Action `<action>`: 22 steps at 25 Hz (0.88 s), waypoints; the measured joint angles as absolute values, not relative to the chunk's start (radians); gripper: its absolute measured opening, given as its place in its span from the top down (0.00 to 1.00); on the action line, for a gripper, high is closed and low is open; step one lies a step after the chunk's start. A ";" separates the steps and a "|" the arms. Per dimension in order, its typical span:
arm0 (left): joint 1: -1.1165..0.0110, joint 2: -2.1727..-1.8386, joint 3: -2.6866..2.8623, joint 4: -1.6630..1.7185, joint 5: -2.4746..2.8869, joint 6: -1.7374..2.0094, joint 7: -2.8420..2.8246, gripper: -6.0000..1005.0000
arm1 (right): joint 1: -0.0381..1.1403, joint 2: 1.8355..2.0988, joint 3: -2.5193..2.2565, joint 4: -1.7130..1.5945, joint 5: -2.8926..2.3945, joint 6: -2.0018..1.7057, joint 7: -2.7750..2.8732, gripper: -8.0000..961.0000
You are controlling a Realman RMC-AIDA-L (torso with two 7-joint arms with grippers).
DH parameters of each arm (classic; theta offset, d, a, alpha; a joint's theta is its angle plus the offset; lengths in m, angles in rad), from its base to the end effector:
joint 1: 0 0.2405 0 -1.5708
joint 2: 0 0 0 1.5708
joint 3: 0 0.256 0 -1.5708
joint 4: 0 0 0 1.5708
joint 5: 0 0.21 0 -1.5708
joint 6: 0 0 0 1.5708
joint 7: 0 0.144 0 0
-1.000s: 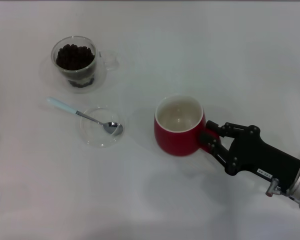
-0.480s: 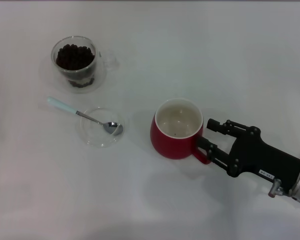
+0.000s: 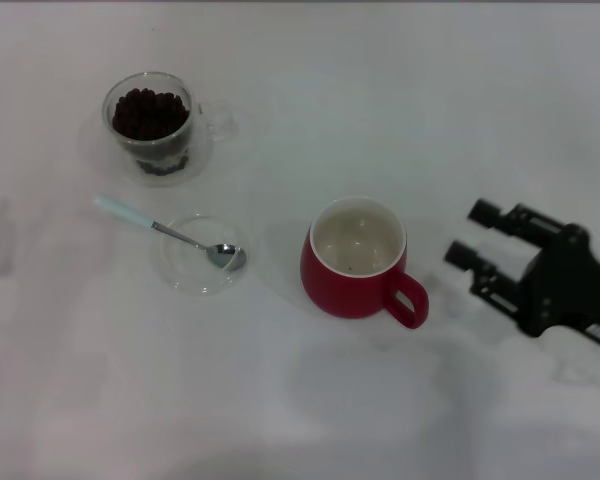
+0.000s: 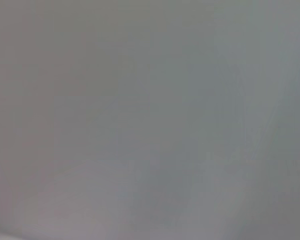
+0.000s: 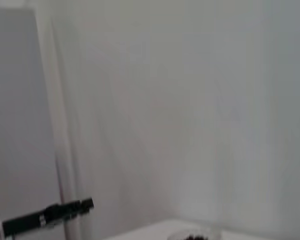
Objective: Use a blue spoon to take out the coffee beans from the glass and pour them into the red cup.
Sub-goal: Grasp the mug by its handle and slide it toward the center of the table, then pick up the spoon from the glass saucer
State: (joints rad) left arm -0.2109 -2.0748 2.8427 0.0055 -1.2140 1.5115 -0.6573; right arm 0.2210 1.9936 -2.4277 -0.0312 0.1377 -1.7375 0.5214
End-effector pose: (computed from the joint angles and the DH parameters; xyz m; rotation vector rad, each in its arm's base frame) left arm -0.3715 0.2266 0.0032 -1.5492 -0.8216 -1.0145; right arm 0.3260 0.1866 -0.0283 -2.2778 0.4758 1.0951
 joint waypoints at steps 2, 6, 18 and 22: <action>-0.219 -2.076 2.843 0.020 -1.183 1.513 -0.750 0.51 | 0.221 1.984 -2.404 -0.017 0.138 -1.778 0.527 0.43; -0.235 -2.076 2.843 0.034 -1.108 1.511 -0.967 0.51 | 0.223 1.972 -2.372 -0.002 0.138 -1.825 0.528 0.43; -0.238 -2.080 2.842 0.063 -1.024 1.392 -1.408 0.28 | 0.262 1.961 -2.351 -0.001 0.141 -1.835 0.529 0.43; -0.263 -2.080 2.842 0.068 -0.971 1.314 -1.463 0.26 | 0.277 1.960 -2.351 -0.001 0.140 -1.831 0.529 0.43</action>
State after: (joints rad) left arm -0.2632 -2.0803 2.8425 0.0677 -0.9708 1.3145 -1.4631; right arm 0.2770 1.9597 -2.3511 -0.0015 0.1402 -1.8311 0.5292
